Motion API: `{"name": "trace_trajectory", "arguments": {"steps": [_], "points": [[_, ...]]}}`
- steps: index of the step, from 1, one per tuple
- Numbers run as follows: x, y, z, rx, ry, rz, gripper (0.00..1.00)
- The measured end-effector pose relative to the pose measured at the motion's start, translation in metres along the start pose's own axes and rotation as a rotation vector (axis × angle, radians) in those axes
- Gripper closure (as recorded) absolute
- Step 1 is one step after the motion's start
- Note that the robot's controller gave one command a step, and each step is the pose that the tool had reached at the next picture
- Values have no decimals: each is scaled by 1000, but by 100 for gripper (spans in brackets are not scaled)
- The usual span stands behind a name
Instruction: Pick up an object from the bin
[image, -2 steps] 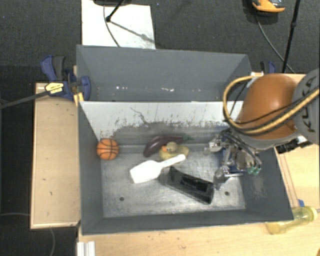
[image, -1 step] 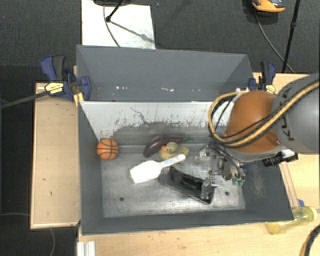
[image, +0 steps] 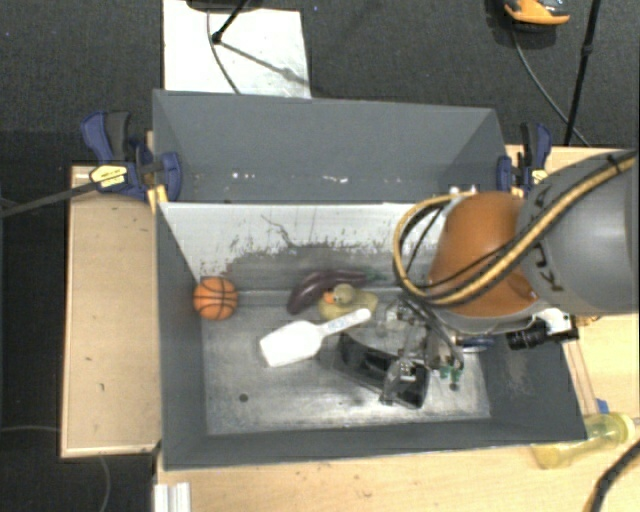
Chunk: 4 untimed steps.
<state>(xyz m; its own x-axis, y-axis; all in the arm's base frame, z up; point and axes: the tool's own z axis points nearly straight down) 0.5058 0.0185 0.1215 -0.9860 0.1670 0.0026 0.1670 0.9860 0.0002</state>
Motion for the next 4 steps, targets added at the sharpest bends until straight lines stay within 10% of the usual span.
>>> {"name": "trace_trajectory", "arguments": {"steps": [1, 2, 3, 4], "points": [[0, 8, -16, -2, -8, 11, 0], [10, 6, 51, -2, -8, 143, 0], [2, 10, 47, 1, -11, 210, 100], [2, 10, 47, 1, -11, 210, 100]]}}
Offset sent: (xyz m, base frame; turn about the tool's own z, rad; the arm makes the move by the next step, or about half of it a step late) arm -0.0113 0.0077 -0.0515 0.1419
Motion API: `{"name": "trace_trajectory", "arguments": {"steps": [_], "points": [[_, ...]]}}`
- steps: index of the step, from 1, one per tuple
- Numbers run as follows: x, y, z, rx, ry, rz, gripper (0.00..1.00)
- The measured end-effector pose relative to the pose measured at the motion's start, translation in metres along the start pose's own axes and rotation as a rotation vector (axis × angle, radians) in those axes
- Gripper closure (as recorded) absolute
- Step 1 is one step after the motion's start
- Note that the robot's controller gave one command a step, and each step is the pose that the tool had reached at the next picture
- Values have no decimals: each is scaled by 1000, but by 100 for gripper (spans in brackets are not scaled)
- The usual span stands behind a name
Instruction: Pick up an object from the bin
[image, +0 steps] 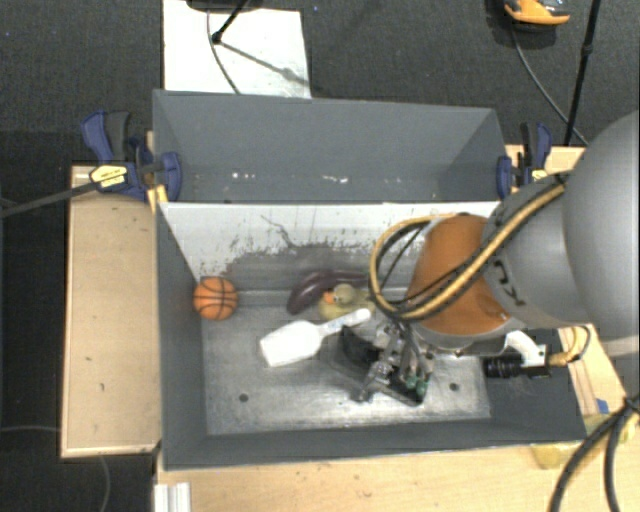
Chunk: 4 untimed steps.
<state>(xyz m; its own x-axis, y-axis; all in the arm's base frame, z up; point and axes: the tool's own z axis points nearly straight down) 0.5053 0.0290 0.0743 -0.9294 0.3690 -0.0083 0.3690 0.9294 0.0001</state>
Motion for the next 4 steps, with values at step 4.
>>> {"name": "trace_trajectory", "arguments": {"steps": [4], "points": [[3, 0, -53, 0, 9, -7, 100]]}}
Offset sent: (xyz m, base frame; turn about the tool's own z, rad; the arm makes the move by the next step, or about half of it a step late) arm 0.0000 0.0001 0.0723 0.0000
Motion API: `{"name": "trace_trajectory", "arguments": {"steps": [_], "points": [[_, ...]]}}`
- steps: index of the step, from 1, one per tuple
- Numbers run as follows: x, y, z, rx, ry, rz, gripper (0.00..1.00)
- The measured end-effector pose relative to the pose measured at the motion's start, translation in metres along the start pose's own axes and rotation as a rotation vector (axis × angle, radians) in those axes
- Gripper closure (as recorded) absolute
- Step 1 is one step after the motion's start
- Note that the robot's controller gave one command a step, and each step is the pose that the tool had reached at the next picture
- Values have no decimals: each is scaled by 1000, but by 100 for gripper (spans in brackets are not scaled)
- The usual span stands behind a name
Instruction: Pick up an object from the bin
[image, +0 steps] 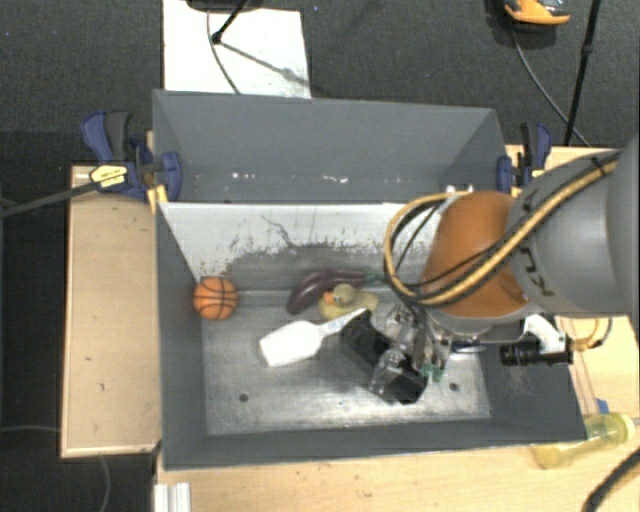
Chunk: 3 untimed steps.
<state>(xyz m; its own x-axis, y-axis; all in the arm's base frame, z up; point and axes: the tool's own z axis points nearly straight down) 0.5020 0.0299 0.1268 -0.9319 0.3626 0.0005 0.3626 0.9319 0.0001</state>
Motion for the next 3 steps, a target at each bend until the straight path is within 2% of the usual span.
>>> {"name": "trace_trajectory", "arguments": {"steps": [3], "points": [[1, -1, -26, 1, 2, -5, 100]]}}
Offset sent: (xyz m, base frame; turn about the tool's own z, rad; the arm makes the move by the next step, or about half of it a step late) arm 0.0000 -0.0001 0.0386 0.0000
